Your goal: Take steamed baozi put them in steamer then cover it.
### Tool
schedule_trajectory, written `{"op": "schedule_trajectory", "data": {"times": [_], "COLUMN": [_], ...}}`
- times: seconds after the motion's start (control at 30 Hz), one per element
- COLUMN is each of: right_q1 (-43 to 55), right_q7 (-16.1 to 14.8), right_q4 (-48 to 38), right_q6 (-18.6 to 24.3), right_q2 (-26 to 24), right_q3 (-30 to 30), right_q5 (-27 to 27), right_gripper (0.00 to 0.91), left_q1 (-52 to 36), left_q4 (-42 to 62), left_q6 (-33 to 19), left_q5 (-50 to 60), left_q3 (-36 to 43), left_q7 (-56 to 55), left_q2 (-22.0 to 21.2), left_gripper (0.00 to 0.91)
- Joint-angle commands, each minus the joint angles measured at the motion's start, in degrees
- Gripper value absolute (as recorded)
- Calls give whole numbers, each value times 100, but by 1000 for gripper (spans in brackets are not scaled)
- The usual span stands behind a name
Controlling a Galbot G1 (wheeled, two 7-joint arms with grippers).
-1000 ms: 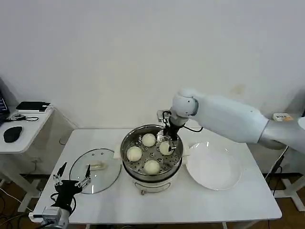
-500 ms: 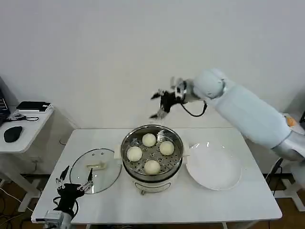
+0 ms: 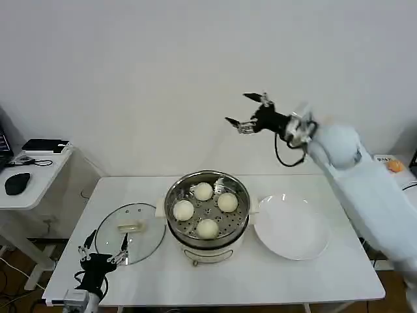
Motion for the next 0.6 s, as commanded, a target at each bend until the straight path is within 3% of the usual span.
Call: {"op": "schedule_trajectory", "data": {"times": [0.03, 0.17, 0.27, 0.6], "right_q1": [-3784, -5212, -5754, -6778], "right_q7": [1709, 1182, 1070, 1084], "right_q4": [1286, 1564, 1537, 1350], "right_q6": [916, 1137, 1277, 1452], "right_q2": [315, 1120, 1305, 2061], "right_q3": [2431, 3478, 3753, 4021], "right_q5": [79, 112, 73, -49], "right_gripper": [907, 907, 907, 907], "left_q1": [-110, -205, -240, -489], "left_q4": [112, 171, 239, 610], "left_q6": [-28, -75, -173, -404], "left_q5": [77, 191, 344, 1558], "left_q3": [31, 30, 35, 69], "left_q7": [60, 25, 20, -311], "left_q2": [10, 21, 114, 283], "left_gripper": [907, 907, 907, 907]}}
